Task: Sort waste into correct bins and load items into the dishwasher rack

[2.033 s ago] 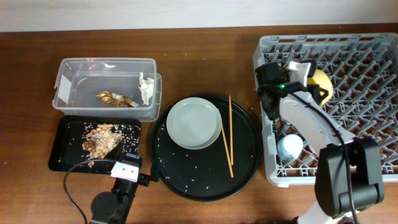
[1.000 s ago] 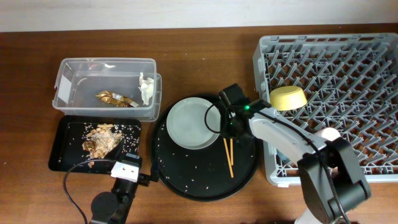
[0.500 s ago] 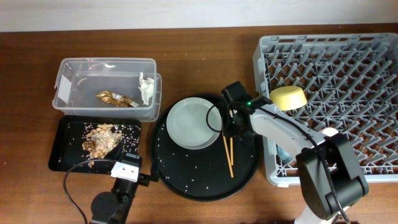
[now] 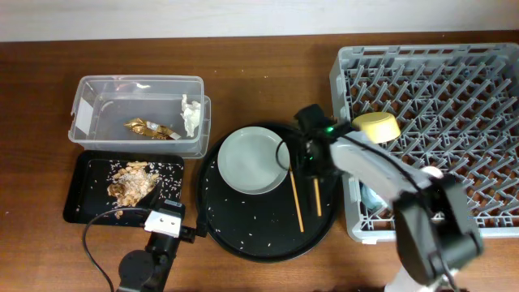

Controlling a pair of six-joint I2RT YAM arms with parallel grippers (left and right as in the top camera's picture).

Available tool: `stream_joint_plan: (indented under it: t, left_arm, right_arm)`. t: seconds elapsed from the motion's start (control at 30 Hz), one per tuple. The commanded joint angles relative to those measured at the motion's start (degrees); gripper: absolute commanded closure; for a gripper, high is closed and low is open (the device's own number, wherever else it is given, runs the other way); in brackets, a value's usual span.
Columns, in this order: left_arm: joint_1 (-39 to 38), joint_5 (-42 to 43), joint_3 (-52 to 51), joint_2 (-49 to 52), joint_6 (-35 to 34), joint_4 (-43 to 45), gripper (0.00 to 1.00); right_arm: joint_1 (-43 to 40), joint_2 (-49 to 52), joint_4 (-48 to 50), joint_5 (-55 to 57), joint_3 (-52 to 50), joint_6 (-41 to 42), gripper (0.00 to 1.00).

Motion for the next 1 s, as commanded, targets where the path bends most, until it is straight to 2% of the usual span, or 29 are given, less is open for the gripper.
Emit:
stream_joint_plan:
  t: [0.0, 0.07, 0.13, 0.23, 0.4, 0.43, 0.5, 0.6, 0.7, 0.8, 0.87, 0.97]
  left_arm:
    - [0.3, 0.6, -0.3, -0.3, 0.7, 0.0, 0.01]
    - [0.3, 0.6, -0.3, -0.3, 0.7, 0.0, 0.01]
    - [0.4, 0.6, -0.3, -0.3, 0.7, 0.0, 0.01]
    - [0.3, 0.6, -0.3, -0.3, 0.7, 0.0, 0.0]
    - [0.3, 0.6, -0.3, -0.3, 0.7, 0.0, 0.01]
    - [0.4, 0.6, -0.3, -0.3, 0.7, 0.0, 0.01]
    - [0.3, 0.6, -0.3, -0.3, 0.7, 0.0, 0.01]
    - [0.4, 0.6, -0.3, -0.3, 0.7, 0.0, 0.0]
    - [0.3, 0.6, -0.3, -0.3, 0.7, 0.0, 0.0]
    - [0.3, 0.6, -0.3, -0.3, 0.7, 0.0, 0.01]
    - [0.3, 0.6, -0.3, -0.3, 0.7, 0.0, 0.01]
    - [0.3, 0.6, -0.3, -0.3, 0.7, 0.0, 0.01]
  right_arm:
    - [-3.2, -12.5, -3.0, 4.5, 7.8, -7.2, 0.96]
    - [-7.7, -18.6, -3.8, 9.3, 9.3, -7.8, 0.96]
    - [-11.1, -19.4, -3.3, 9.4, 9.3, -11.2, 0.96]
    - [-14.0, -14.4, -3.1, 10.1, 8.7, -13.7, 0.96]
    - [-14.1, -7.7, -3.2, 10.3, 8.7, -13.7, 0.96]
    - [-14.1, -7.7, -3.2, 10.3, 8.7, -13.7, 0.92]
    - [-14.1, -8.0, -3.7, 10.2, 8.7, -13.7, 0.77]
    - [-14.1, -8.4, -4.6, 9.7, 8.7, -13.7, 0.73]
    - [-13.9, -10.1, -5.2, 3.6, 8.7, -13.7, 0.69]
    - [-8.6, -15.2, -5.8, -10.3, 8.7, -13.7, 0.67]
    - [-1.6, -14.8, -7.8, -11.0, 8.2, -11.0, 0.63]
    - [6.5, -9.8, -7.4, -5.6, 3.4, -1.3, 0.56]
